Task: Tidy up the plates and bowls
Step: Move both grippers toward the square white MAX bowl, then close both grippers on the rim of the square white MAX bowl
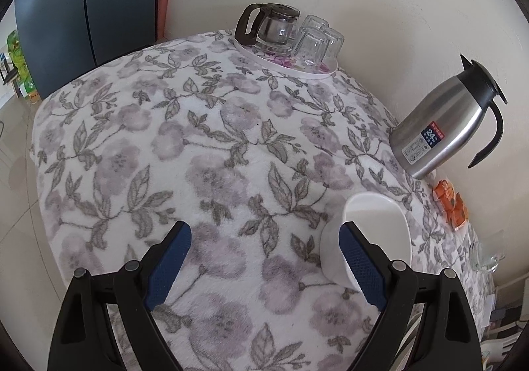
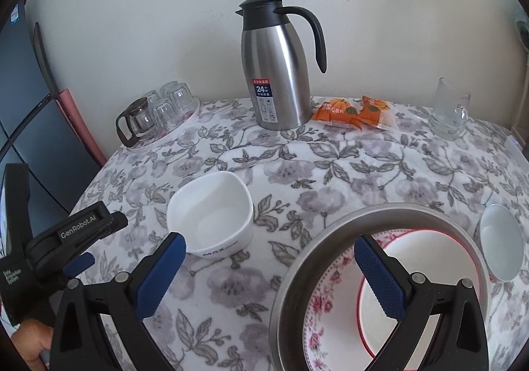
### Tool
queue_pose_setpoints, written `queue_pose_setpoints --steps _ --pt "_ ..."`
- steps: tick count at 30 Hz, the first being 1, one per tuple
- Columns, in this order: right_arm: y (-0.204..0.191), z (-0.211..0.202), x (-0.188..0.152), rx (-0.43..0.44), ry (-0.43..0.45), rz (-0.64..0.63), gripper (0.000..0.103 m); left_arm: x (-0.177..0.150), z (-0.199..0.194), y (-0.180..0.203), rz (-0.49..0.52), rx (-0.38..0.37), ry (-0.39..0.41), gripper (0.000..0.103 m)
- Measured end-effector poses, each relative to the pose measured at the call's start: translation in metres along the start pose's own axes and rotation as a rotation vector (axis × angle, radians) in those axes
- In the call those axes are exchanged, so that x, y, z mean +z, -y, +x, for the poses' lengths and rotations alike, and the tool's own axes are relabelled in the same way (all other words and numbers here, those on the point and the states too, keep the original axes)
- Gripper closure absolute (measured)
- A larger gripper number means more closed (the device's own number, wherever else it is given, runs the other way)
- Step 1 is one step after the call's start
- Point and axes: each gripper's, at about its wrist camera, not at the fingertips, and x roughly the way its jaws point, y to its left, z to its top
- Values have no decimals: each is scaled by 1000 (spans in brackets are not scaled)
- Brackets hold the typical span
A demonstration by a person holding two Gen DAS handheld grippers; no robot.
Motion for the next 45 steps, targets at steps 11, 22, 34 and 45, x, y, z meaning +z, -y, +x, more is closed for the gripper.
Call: queue_pose_setpoints --steps 11,22,34,45 --pt "-21 31 9 -5 -45 -46 0 12 16 -7 -30 -80 51 0" --pt "-21 64 12 -34 -96 -20 2 13 40 -9 -51 -158 -38 0" --pt "-23 93 6 -44 -163 -25 37 -2 63 27 -2 -222 -146 1" --pt "-26 108 4 -53 -203 -48 49 -9 80 40 14 -240 -192 21"
